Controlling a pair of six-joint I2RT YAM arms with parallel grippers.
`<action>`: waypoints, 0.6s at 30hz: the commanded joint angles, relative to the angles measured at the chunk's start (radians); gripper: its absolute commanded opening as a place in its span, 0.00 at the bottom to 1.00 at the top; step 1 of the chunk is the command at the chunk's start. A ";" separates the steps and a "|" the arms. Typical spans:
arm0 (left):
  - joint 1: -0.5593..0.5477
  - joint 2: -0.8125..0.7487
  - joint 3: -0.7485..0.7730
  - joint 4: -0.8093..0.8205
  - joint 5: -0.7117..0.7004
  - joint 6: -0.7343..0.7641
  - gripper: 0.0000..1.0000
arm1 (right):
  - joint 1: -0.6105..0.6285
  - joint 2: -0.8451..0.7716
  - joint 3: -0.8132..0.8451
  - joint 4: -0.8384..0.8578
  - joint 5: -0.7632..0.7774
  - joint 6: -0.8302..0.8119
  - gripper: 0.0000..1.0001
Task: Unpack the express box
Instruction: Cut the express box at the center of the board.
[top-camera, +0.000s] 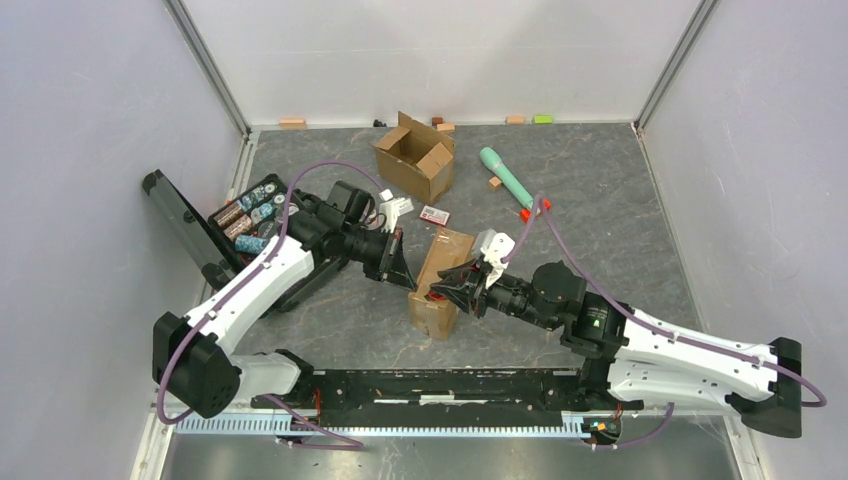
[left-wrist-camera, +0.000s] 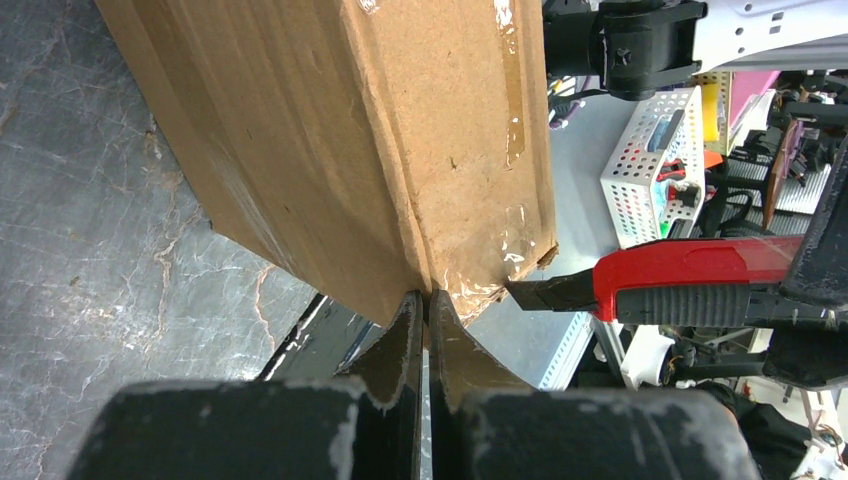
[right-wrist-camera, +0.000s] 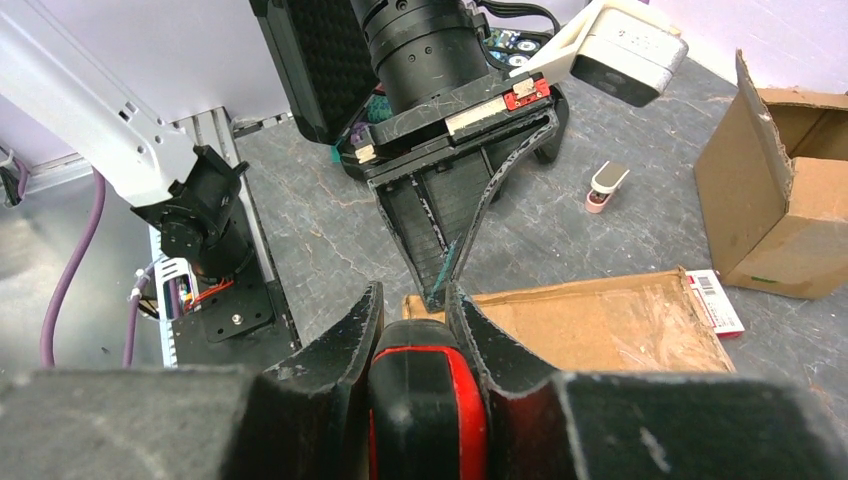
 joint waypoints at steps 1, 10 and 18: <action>0.022 0.023 -0.003 -0.002 -0.143 0.100 0.02 | 0.004 -0.052 0.027 -0.181 -0.023 -0.016 0.00; 0.034 0.020 -0.006 -0.004 -0.149 0.097 0.02 | 0.004 -0.104 0.031 -0.293 -0.023 -0.002 0.00; 0.038 0.011 -0.011 -0.004 -0.139 0.097 0.02 | 0.005 -0.132 0.052 -0.348 -0.007 0.006 0.00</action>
